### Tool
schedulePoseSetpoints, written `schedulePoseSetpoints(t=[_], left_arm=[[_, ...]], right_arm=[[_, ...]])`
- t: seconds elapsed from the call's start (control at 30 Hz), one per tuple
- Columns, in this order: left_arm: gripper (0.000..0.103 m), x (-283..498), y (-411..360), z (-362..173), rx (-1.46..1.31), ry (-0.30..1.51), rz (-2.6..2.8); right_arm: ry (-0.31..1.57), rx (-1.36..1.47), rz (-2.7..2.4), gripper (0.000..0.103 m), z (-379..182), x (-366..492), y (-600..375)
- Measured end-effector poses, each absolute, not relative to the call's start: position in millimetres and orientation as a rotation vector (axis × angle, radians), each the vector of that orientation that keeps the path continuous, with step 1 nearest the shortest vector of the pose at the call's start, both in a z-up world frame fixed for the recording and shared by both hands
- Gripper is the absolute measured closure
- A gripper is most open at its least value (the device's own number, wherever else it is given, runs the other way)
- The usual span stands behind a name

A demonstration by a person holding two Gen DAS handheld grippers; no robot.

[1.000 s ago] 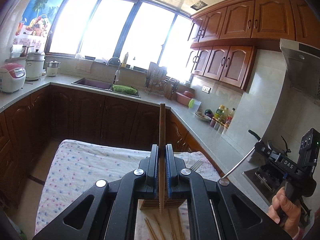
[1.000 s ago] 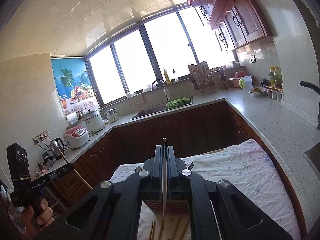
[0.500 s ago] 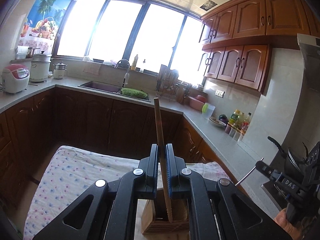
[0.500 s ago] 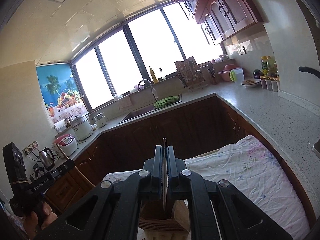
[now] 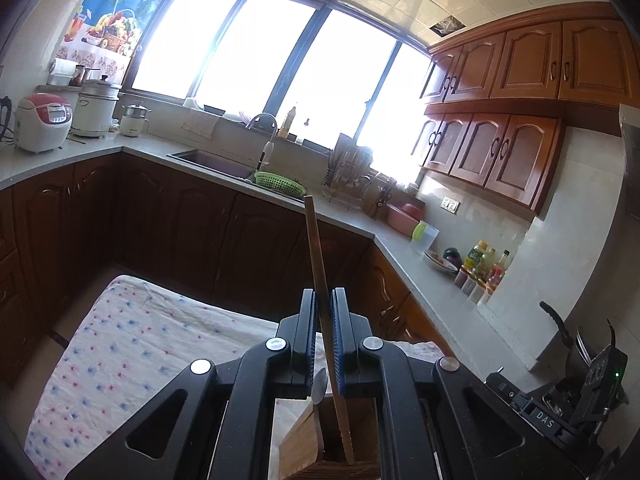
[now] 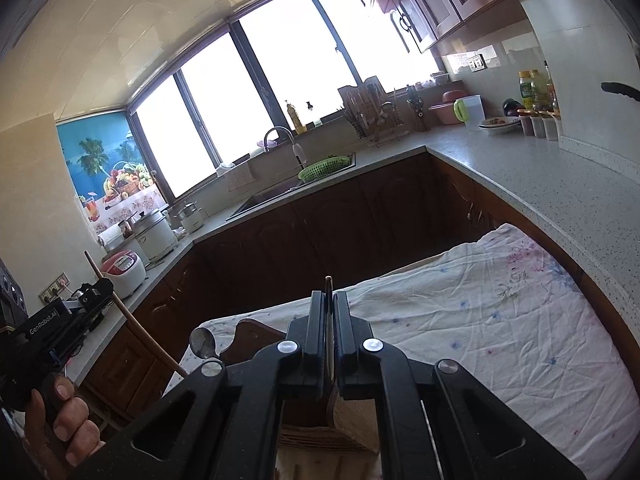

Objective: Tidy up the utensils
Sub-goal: 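Carry both chopsticks upright and lower them into the wooden holder slots, then open both tools to release the chopsticks and pull back from the holder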

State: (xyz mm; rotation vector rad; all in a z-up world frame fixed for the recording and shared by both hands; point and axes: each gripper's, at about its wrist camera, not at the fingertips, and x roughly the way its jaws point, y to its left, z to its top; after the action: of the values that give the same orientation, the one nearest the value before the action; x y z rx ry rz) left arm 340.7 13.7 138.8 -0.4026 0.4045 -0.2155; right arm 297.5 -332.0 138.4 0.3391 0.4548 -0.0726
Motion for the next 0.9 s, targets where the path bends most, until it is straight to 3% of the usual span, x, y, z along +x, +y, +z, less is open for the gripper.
schedulePoseSetpoints(t=[0.37,0.9], left_arm=[[0.098,354.2,33.6,120.3,-0.468,0.429,-0.209],[0.097,370.1,-19.4,103.1,-0.288,0.581,-0.269]], right_arm=[[0.462,0.342,-0.069,0.099,136.8,302.0,-333.3],[0.500,0.308,-0.073,0.099,130.1,307.4,-329.9]])
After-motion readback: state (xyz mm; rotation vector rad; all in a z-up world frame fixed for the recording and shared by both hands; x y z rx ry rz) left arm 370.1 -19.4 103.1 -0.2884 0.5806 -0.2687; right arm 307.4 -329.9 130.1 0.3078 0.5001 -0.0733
